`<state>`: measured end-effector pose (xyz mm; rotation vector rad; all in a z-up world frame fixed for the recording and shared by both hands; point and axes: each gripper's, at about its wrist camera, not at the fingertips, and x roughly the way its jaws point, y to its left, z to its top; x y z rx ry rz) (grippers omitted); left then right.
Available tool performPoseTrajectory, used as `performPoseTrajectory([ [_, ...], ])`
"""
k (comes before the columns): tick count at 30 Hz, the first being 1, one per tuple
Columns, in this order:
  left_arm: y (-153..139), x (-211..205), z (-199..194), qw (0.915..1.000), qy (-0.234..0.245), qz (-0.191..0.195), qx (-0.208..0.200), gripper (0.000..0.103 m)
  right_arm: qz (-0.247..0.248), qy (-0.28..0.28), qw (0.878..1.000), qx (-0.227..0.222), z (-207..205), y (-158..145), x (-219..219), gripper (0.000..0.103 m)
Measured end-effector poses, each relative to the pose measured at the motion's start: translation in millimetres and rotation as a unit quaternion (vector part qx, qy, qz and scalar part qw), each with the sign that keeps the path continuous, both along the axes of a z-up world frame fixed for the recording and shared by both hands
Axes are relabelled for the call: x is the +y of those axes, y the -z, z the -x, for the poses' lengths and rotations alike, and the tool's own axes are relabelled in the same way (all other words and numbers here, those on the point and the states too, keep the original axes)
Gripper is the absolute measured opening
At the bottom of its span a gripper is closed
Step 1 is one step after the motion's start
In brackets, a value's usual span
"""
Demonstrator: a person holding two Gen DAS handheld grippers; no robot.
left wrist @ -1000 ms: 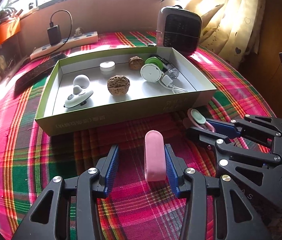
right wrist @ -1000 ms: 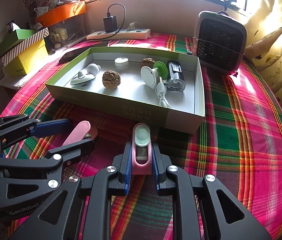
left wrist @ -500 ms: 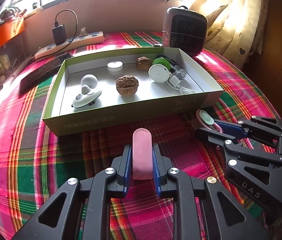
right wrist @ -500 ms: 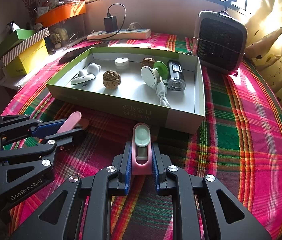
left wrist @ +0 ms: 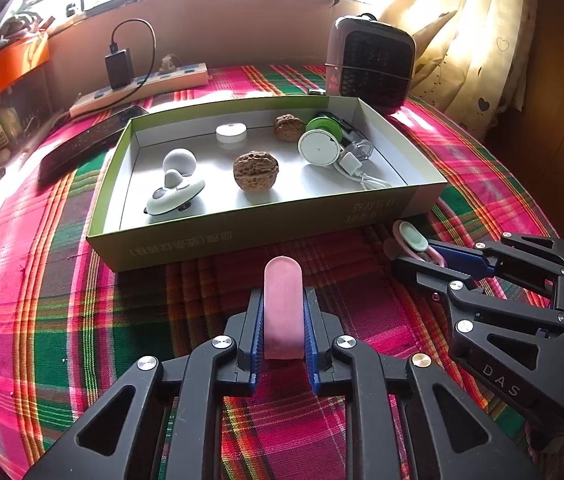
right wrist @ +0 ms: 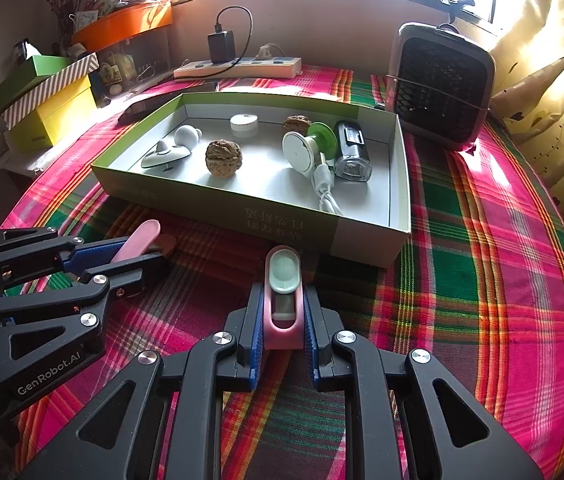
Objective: Organize objects
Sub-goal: 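Lift and carry the pink stick and pink clip toward the tray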
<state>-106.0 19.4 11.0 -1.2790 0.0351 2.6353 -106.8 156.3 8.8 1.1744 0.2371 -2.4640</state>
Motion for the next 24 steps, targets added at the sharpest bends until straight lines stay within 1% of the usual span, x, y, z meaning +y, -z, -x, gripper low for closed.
performPoseTrajectory([
  [17, -0.7, -1.9, 0.3, 1.0, -0.001, -0.003, -0.001, 0.016, 0.002, -0.001, 1.0, 0.0, -0.8, 0.7, -0.3, 0.018],
  [24, -3.9, -1.8, -2.2, 1.0, -0.002, -0.006, 0.002, 0.016, 0.004, -0.004, 1.0, 0.004, -3.3, -3.9, -0.2, 0.018],
])
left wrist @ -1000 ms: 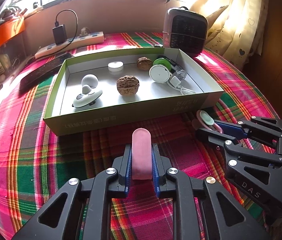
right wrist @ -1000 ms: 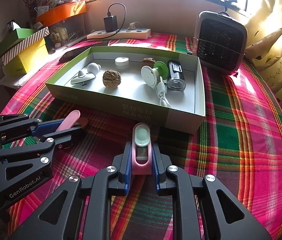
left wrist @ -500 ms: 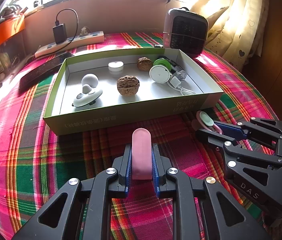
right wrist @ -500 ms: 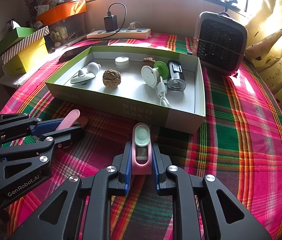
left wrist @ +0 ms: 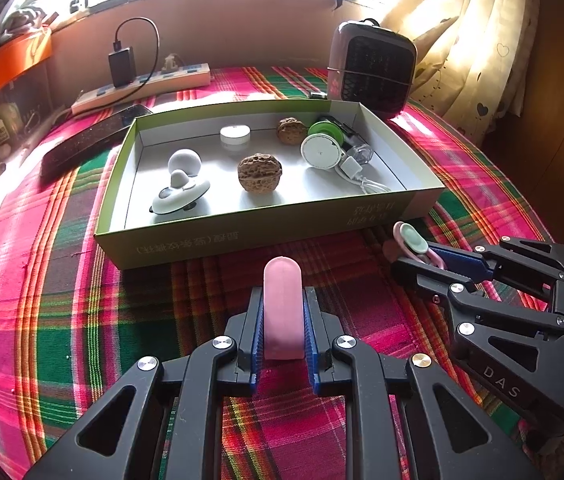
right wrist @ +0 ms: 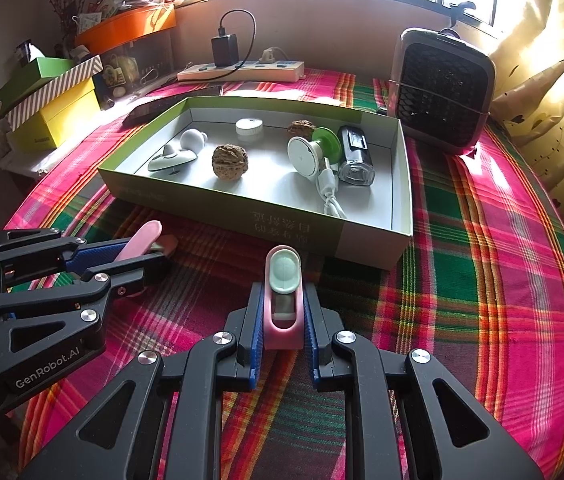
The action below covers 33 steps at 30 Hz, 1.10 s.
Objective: Organize objects
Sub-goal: 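Lift and carry the pink stick and pink clip toward the tray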
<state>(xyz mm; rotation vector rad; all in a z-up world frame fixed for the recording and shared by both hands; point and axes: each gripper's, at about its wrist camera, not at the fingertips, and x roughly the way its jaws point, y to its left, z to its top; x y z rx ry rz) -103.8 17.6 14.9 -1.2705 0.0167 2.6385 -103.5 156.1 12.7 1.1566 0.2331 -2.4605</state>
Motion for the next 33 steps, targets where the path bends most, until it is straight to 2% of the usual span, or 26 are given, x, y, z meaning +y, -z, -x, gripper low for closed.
performPoseTrajectory([
  [22, -23.7, -20.7, -3.3, 0.9994, -0.005, -0.026, 0.02, 0.016, 0.02, -0.008, 1.0, 0.01, -5.3, -20.0, -3.4, 0.018],
  [33, -32.3, -27.5, 2.6, 0.9993, -0.006, -0.027, 0.027, 0.016, 0.03, -0.01, 0.999, 0.015, 1.4, -29.9, -1.7, 0.018],
])
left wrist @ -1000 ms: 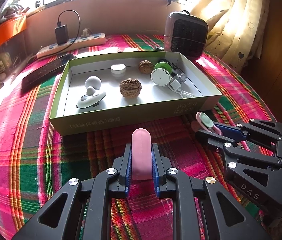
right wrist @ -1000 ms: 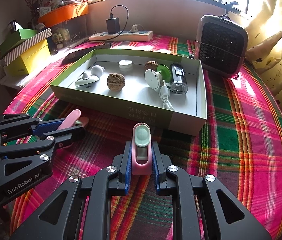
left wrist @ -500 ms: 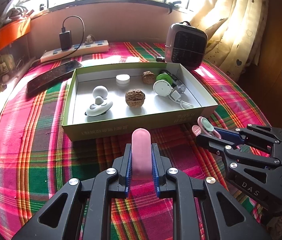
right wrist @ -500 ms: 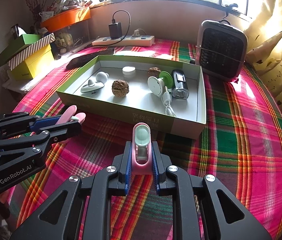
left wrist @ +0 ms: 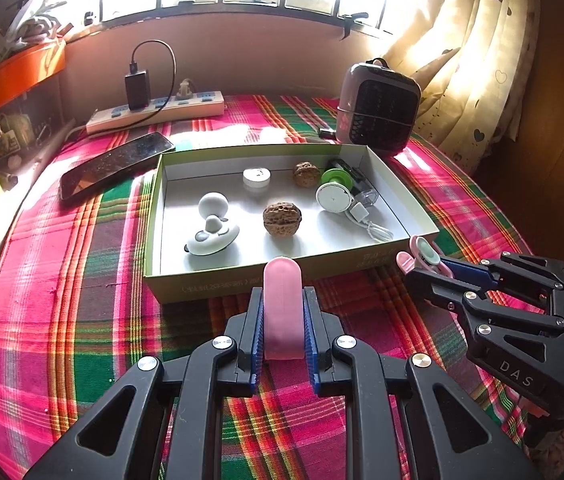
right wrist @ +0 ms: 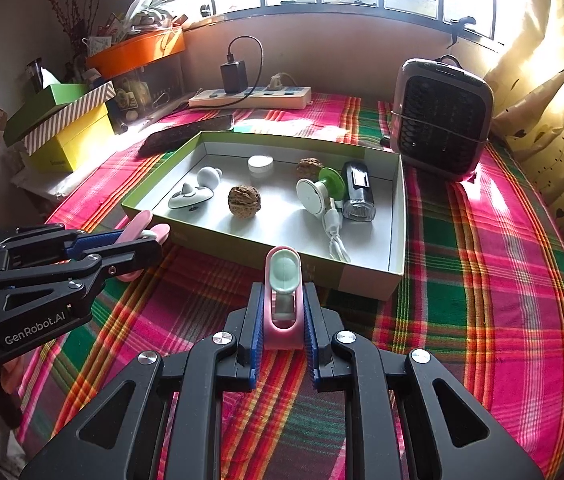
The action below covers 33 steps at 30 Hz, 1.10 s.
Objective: Organize objects
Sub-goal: 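Lift and carry the pink stick and pink clip toward the tray, then lower the pink stick and pink clip into the tray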
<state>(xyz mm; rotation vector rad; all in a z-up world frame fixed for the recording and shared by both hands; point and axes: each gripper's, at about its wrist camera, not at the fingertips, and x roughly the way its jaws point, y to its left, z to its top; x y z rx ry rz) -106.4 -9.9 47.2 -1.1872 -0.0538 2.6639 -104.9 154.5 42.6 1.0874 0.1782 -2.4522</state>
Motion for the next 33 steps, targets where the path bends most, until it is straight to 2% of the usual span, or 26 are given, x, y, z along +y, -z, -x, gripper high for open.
performPoseTrajectory([
  [16, -7.8, -3.8, 20.2, 1.0, 0.001, -0.002, 0.004, 0.016, 0.002, -0.014, 1.0, 0.009, 29.7, -16.7, -10.1, 0.018],
  [33, 6.4, -7.3, 53.2, 0.9999, -0.002, -0.006, -0.015, 0.016, -0.002, -0.036, 0.999, -0.011, 85.2, -15.1, -39.1, 0.018],
])
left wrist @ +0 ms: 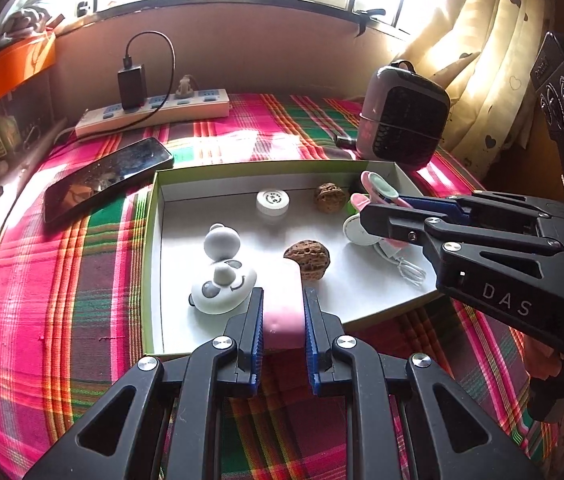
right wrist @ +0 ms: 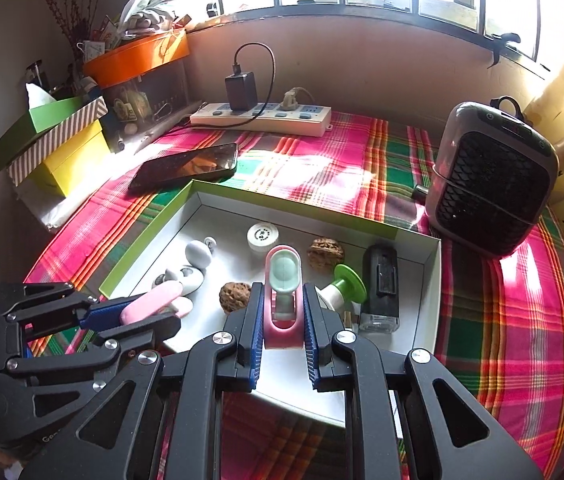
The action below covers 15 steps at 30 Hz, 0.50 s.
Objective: Organize objects
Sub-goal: 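Lower the pink stick and pink clip into the tray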
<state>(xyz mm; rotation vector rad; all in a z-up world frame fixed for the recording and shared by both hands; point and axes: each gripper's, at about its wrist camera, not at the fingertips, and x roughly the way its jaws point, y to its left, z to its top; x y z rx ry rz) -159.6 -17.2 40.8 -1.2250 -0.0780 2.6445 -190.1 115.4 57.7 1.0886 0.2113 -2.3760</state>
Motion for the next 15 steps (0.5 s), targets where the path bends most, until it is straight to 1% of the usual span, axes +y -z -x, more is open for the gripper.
performPoseTrajectory([
  [15, 11.8, 1.9, 18.6, 0.9999, 0.001, -0.001, -0.012, 0.016, -0.006, -0.007, 1.0, -0.029, 31.6, 15.4, -15.8, 0.018],
])
